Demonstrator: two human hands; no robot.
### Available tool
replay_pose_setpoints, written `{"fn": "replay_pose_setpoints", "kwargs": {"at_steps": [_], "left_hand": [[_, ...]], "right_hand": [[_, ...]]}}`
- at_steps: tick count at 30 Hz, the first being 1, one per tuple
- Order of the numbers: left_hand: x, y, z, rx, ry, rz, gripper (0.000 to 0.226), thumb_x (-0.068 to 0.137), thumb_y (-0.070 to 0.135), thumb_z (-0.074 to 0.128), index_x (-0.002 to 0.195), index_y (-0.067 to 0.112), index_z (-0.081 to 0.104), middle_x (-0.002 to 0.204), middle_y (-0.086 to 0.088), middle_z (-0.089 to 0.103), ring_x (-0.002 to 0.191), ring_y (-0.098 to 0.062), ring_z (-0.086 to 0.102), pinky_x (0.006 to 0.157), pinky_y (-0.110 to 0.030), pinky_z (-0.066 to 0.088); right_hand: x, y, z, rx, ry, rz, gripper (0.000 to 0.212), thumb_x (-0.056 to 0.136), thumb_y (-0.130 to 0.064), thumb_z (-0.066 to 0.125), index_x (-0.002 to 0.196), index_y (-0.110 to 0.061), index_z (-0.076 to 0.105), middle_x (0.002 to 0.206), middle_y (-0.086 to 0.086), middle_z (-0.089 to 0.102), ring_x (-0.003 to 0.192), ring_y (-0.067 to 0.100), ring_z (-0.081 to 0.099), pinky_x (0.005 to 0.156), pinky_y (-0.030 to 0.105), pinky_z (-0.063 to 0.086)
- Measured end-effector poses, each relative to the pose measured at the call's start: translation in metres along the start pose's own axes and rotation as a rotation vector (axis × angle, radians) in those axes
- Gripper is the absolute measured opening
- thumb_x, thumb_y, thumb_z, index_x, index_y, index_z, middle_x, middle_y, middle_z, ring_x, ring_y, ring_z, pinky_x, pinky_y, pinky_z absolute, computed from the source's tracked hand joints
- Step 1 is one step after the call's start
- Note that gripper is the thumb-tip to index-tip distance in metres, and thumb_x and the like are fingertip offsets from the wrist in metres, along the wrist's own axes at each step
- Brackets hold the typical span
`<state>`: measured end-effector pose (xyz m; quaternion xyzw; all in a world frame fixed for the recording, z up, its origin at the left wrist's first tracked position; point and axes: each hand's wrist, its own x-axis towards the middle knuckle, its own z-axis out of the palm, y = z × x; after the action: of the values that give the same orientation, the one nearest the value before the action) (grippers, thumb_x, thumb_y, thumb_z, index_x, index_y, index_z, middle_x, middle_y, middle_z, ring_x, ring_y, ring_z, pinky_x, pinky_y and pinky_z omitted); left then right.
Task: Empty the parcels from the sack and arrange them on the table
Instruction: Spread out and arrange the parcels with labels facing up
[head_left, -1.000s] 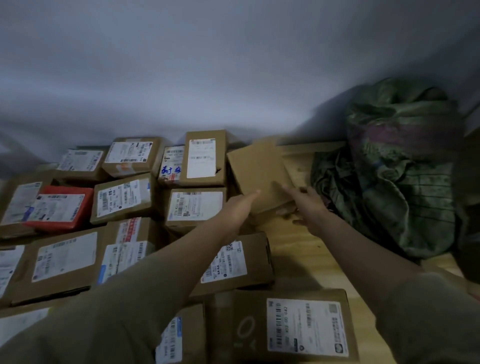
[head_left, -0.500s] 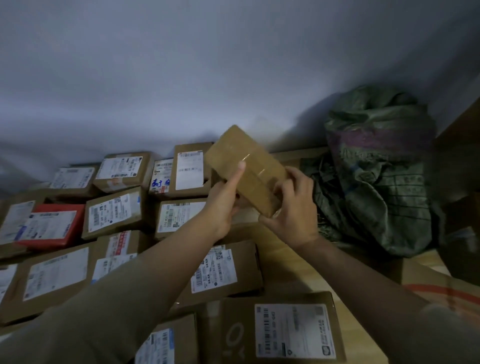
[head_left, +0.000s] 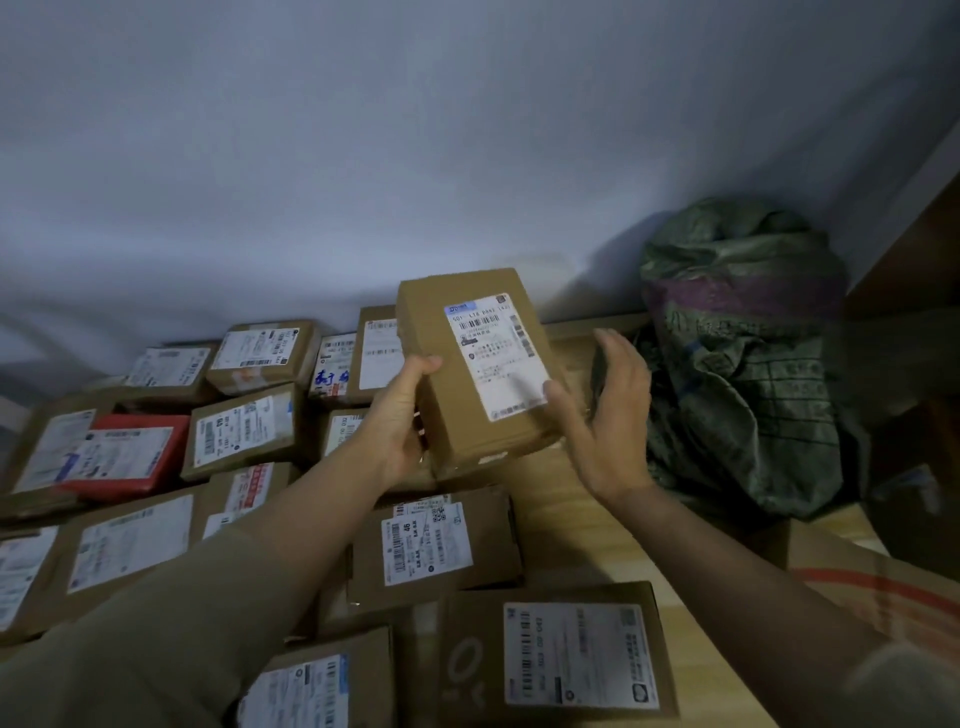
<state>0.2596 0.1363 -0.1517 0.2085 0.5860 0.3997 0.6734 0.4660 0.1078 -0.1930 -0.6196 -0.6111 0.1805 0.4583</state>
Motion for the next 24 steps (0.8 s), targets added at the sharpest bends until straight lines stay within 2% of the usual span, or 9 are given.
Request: {"fn": "replay_pose_setpoints", "kwargs": {"at_steps": [2,3,5,8,11,13,17,21,24], "left_hand": [[-0.003,-0.002,-0.005,0.021,-0.015,-0.028,0.046,0.081,0.041,0.068,0.121,0.021,0.060,0.120,-0.009,0.068,0.114,-0.030,0.061,0.101,-0.051,0.048],[-0.005,-0.003,-0.005,0.019,-0.028,-0.037,0.045,0.081,0.042,0.068,0.120,0.021,0.060,0.120,-0.009,0.068,0.114,-0.030,0.061,0.101,-0.051,0.048],[-0.009,-0.006,-0.001,0.046,-0.049,-0.057,0.043,0.082,0.043,0.067,0.118,0.021,0.060,0.120,-0.010,0.068,0.114,-0.030,0.061,0.100,-0.051,0.048],[-0.012,-0.010,0.004,0.204,-0.012,-0.027,0.038,0.089,0.044,0.062,0.119,0.021,0.060,0.118,-0.007,0.068,0.110,-0.025,0.062,0.099,-0.048,0.049],[-0.011,-0.016,0.003,0.448,0.077,0.071,0.046,0.096,0.043,0.054,0.137,0.022,0.052,0.132,0.000,0.061,0.117,-0.020,0.056,0.103,-0.039,0.042],[-0.010,-0.020,0.001,0.532,0.130,0.109,0.050,0.098,0.038,0.055,0.144,0.020,0.046,0.137,-0.002,0.055,0.123,-0.022,0.052,0.100,-0.037,0.043],[-0.009,-0.031,-0.004,0.659,0.155,0.150,0.051,0.094,0.032,0.061,0.142,0.017,0.049,0.136,-0.006,0.056,0.122,-0.024,0.055,0.105,-0.045,0.046],[-0.018,-0.040,-0.004,0.736,0.146,0.187,0.043,0.096,0.028,0.059,0.136,0.016,0.054,0.134,-0.007,0.057,0.120,-0.024,0.055,0.106,-0.044,0.045],[-0.024,-0.043,-0.006,0.766,0.126,0.224,0.041,0.097,0.025,0.058,0.136,0.015,0.055,0.136,-0.006,0.055,0.122,-0.023,0.052,0.105,-0.038,0.044]], "right_hand": [[0.005,0.002,-0.003,0.364,-0.215,0.485,0.093,0.077,-0.075,0.056,0.151,-0.027,0.028,0.154,0.005,0.036,0.129,0.019,0.045,0.107,0.050,0.044],[0.004,0.005,-0.004,0.495,-0.345,0.652,0.093,0.072,-0.079,0.058,0.148,-0.031,0.035,0.149,0.003,0.046,0.122,0.020,0.054,0.097,0.053,0.052],[-0.001,0.011,-0.007,0.607,-0.526,0.785,0.074,0.073,-0.076,0.062,0.131,-0.030,0.058,0.124,0.002,0.068,0.107,0.025,0.066,0.080,0.048,0.060],[-0.010,0.015,-0.007,0.691,-0.462,0.845,0.050,0.081,-0.060,0.067,0.118,-0.026,0.069,0.107,0.001,0.075,0.103,0.026,0.068,0.069,0.038,0.059],[-0.007,0.020,0.000,0.635,-0.289,0.940,0.051,0.080,-0.055,0.071,0.116,-0.021,0.066,0.105,0.002,0.073,0.096,0.023,0.067,0.065,0.035,0.059],[0.001,0.026,0.008,0.620,-0.245,0.970,0.053,0.080,-0.054,0.071,0.117,-0.017,0.065,0.108,0.004,0.069,0.094,0.021,0.066,0.064,0.034,0.059],[0.020,0.036,0.032,0.557,-0.254,0.958,0.054,0.087,-0.050,0.066,0.121,-0.009,0.059,0.125,0.008,0.062,0.104,0.023,0.059,0.088,0.036,0.052],[0.026,0.039,0.049,0.527,-0.221,0.996,0.047,0.094,-0.032,0.062,0.136,-0.014,0.050,0.132,0.008,0.057,0.106,0.026,0.058,0.093,0.042,0.053],[0.032,0.028,0.052,0.576,-0.409,0.877,0.044,0.100,-0.016,0.049,0.143,-0.025,0.044,0.143,-0.002,0.048,0.127,0.025,0.045,0.105,0.044,0.039]]}}
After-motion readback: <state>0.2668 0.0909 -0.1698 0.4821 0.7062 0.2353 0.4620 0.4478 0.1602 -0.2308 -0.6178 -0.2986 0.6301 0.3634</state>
